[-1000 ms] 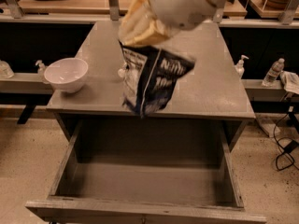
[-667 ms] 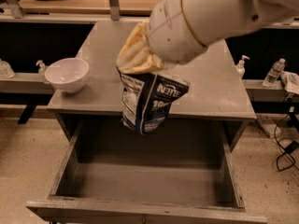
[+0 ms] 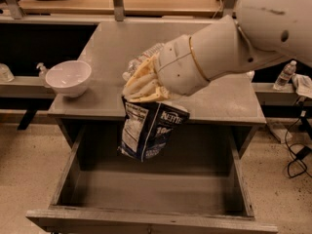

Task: Place blue chip bag into top drawer

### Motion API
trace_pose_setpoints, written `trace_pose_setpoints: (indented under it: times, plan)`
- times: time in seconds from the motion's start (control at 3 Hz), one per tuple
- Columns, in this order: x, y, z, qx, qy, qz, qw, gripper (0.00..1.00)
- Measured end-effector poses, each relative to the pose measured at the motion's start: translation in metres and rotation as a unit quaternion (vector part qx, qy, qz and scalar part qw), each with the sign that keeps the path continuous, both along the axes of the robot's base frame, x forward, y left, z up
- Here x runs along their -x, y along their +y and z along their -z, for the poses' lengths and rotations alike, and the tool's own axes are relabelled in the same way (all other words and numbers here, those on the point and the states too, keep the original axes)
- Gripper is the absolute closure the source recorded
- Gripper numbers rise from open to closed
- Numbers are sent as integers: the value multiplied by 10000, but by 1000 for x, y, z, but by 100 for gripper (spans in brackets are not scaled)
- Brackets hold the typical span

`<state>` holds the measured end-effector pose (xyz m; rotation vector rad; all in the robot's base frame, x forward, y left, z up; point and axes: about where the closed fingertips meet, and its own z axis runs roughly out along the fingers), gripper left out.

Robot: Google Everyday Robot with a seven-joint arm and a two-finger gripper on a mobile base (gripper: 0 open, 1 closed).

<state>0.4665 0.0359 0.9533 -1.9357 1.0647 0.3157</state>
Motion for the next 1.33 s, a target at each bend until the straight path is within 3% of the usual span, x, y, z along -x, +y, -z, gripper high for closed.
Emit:
trace_pose_setpoints:
  times: [1.0, 1.33]
  plan:
    - [2, 4, 3, 8, 22, -52, 10000, 18]
    - [4, 7, 1, 19, 9, -77, 10000, 0]
